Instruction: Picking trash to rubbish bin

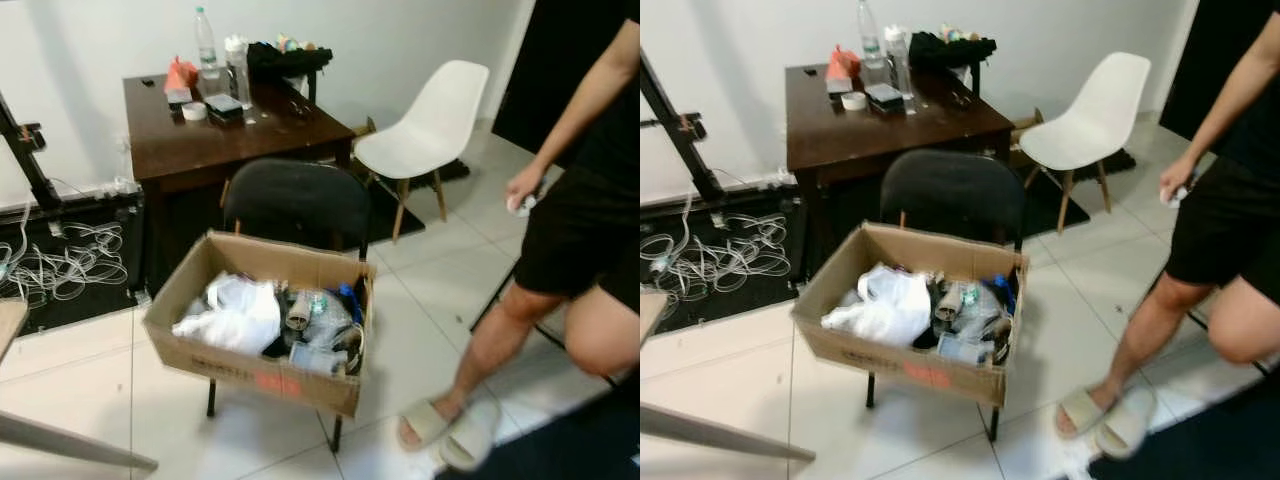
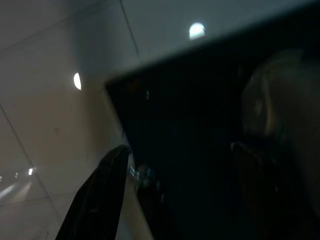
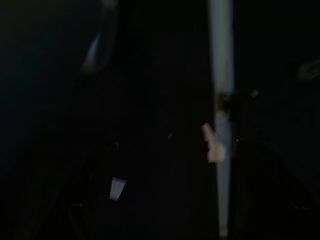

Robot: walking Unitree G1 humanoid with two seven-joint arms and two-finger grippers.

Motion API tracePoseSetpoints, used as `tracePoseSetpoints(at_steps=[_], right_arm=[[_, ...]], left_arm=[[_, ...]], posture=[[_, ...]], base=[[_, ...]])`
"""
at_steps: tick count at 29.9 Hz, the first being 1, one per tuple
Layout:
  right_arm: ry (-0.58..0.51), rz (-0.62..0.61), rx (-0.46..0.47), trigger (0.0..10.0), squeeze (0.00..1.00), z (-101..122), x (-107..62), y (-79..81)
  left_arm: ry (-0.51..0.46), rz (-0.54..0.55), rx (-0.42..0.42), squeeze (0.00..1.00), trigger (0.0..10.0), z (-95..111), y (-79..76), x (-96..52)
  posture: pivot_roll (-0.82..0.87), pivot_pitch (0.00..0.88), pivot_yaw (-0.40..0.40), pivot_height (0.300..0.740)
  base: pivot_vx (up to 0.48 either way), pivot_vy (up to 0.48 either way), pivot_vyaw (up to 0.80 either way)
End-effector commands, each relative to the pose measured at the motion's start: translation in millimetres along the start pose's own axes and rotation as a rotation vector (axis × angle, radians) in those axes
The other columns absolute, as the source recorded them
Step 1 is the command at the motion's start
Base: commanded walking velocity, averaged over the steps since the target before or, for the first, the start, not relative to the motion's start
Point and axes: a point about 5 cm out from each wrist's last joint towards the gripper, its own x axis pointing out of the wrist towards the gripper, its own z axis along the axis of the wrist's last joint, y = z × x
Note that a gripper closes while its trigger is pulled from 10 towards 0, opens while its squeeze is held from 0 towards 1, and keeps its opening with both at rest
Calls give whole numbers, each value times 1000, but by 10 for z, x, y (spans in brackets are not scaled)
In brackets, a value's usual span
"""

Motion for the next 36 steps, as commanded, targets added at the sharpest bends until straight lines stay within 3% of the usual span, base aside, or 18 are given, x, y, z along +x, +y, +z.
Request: tracePoseSetpoints(at_steps=[1,25,33,34,35,36], right_arm=[[20,9,0,10000,0,-65,-4,23],[4,21,-51,10000,0,48,10,58],[5,23,-56,10000,0,17,5,37],[9,22,-57,10000,0,2,3,31],[9,22,-57,10000,0,2,3,31],[10,22,-57,10000,0,-5,2,30]], left_arm=[[41,4,1,0,10000,-124,15,-23],[19,-6,7,0,10000,-77,-27,-13],[-135,-75,-11,0,10000,230,-39,13],[-202,-144,-23,0,10000,348,-48,8],[-202,-144,-23,0,10000,348,-48,8],[-244,-193,-36,0,10000,490,-61,14]], posture=[[-94,177,28,740],[-90,151,21,740],[-84,163,21,740],[-83,167,22,740],[-83,167,22,740],[-83,169,22,740]], base=[[-322,0,0],[-323,0,0],[0,0,0],[0,0,0],[0,0,0],[0,0,0]])
